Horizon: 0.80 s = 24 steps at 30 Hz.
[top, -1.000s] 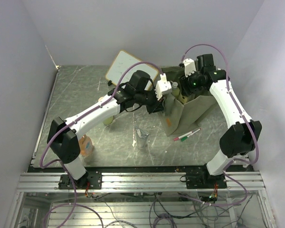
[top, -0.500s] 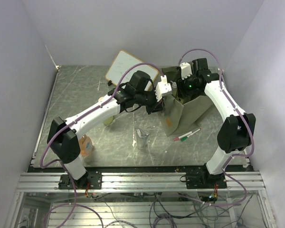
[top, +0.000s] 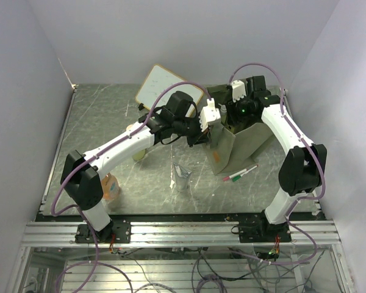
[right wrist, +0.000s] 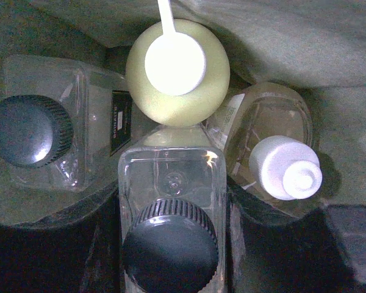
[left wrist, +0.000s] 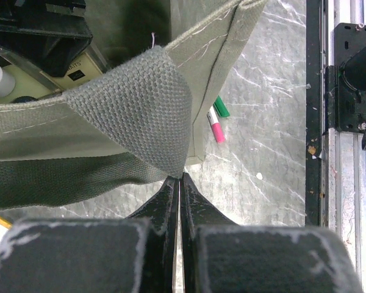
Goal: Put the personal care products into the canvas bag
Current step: Place the care product in the canvas bag.
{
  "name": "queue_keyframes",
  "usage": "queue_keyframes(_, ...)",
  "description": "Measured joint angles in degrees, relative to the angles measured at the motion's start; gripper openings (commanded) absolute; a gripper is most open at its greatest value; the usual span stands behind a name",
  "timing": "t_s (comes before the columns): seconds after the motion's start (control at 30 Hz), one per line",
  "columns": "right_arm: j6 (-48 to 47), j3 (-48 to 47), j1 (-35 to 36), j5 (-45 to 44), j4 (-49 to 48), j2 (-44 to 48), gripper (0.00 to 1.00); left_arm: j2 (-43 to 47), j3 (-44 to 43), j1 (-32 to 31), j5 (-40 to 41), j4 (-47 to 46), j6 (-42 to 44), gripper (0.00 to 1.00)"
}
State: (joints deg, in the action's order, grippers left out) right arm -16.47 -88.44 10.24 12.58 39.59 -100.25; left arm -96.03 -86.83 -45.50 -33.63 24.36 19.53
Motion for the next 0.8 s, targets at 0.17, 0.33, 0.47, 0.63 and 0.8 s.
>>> queue_keyframes(0.17, -0.3, 0.0, 0.1, -0.9, -0.1, -0.3, 0.00, 0.0, 0.0, 0.0, 0.0, 0.6, 0.7, 0.07)
queue_keyframes(0.33, -1.6, 0.0, 0.2, -2.1, -0.1, -1.0, 0.00, 0.0, 0.0, 0.0, 0.0, 0.8, 1.3, 0.07)
queue_keyframes(0.47, -2.8, -0.3, 0.2, -2.1, 0.2, -1.7, 0.01, 0.0, 0.0, 0.0, 0.0, 0.8, 1.6, 0.07)
queue_keyframes(0.63, -4.4, -1.3, 0.1, -1.8, 1.0, -3.6, 0.07, 0.1, 0.6, 0.0, 0.0, 0.8, 1.9, 0.07)
queue_keyframes(0.8, -5.8, -1.6, 0.1, -1.4, 1.7, -4.3, 0.12, 0.4, 1.8, 0.0, 0.0, 0.8, 2.3, 0.07)
